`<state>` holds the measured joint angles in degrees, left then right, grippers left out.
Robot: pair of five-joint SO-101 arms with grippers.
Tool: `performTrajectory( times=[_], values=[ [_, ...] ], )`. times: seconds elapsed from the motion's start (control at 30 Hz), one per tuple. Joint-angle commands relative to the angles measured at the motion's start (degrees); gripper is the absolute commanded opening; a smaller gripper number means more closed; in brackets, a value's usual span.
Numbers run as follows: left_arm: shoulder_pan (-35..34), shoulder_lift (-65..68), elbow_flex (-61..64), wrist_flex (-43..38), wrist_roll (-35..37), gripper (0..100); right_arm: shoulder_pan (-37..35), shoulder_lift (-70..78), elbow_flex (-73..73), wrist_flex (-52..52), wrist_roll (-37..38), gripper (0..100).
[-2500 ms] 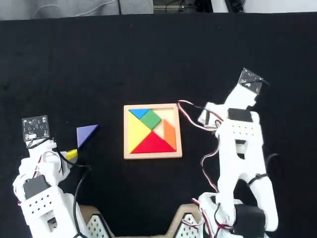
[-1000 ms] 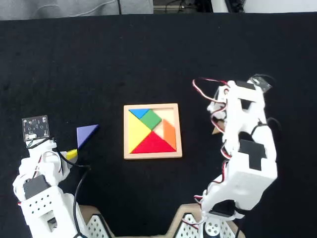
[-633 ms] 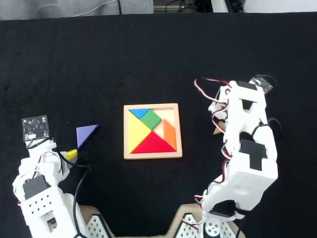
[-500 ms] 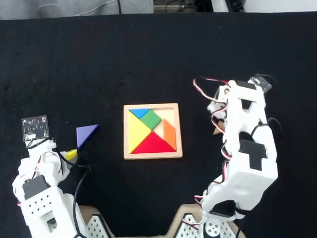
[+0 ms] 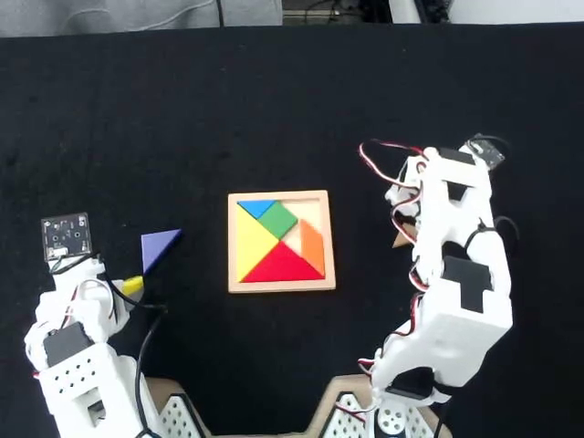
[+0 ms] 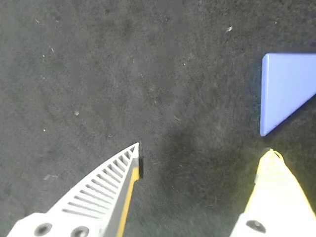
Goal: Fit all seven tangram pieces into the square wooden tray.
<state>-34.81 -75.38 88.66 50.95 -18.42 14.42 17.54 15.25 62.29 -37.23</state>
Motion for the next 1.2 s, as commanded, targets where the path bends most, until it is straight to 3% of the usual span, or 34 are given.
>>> performTrajectory(
  times=[0.0,0.1,0.27,0.43,0.77,0.97,1.17],
  values=[
    [0.40,-0.53,-0.48,0.18,-0.44,36,0.97,0.04,-2.07,-1.05,0.00,26.1],
    [0.40,-0.53,-0.48,0.18,-0.44,36,0.97,0.04,-1.98,-0.97,0.00,22.7],
    [0.40,-0.53,-0.48,0.18,-0.44,36,0.97,0.04,-1.98,-1.05,0.00,7.3],
    [0.40,-0.53,-0.48,0.18,-0.44,36,0.97,0.04,-2.15,-1.14,0.44,6.6],
    [0.40,-0.53,-0.48,0.18,-0.44,36,0.53,-4.70,-3.74,1.32,23.74,6.4],
    [0.40,-0.53,-0.48,0.18,-0.44,36,-5.54,-8.13,-3.74,5.89,34.02,6.4],
    [0.40,-0.53,-0.31,0.18,-0.44,36,-11.78,-14.29,-4.09,7.65,38.68,6.4]
  ],
)
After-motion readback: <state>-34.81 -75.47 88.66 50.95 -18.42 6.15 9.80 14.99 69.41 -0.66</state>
